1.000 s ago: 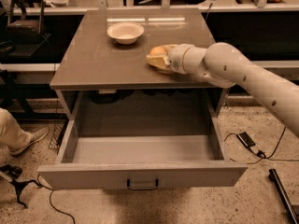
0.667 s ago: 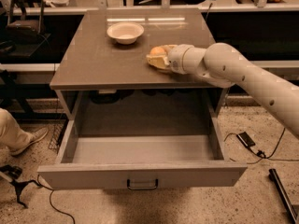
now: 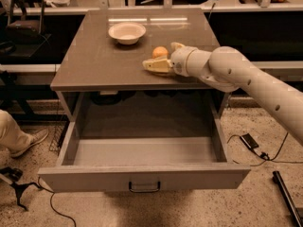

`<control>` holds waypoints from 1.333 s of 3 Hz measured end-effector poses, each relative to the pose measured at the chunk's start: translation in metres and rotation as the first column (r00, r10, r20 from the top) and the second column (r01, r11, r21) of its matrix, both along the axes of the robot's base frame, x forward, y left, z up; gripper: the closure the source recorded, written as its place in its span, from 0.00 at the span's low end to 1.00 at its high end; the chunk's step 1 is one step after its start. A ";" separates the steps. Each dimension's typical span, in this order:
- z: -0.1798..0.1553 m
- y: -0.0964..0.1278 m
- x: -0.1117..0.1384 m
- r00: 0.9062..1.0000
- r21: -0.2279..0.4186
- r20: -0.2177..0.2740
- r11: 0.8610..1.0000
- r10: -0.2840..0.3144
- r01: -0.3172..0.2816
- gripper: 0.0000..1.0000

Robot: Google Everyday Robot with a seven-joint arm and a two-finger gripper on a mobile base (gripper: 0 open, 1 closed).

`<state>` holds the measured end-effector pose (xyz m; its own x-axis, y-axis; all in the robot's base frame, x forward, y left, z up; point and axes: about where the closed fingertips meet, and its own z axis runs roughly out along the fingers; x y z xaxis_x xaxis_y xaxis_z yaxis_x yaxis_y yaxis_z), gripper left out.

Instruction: Pick orange from top drawer and place on counter

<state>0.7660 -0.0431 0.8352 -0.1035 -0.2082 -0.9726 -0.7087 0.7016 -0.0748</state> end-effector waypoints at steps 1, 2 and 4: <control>0.013 -0.012 -0.009 0.999 0.027 0.035 0.999 -0.019 0.018 0.00; 0.037 -0.032 -0.028 0.994 0.048 0.095 0.998 -0.052 0.048 0.00; 0.086 -0.093 -0.071 0.973 0.048 0.186 0.990 -0.140 0.133 0.00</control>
Offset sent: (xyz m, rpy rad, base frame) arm -0.0545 -0.0685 0.0708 0.0700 -0.1797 -0.1048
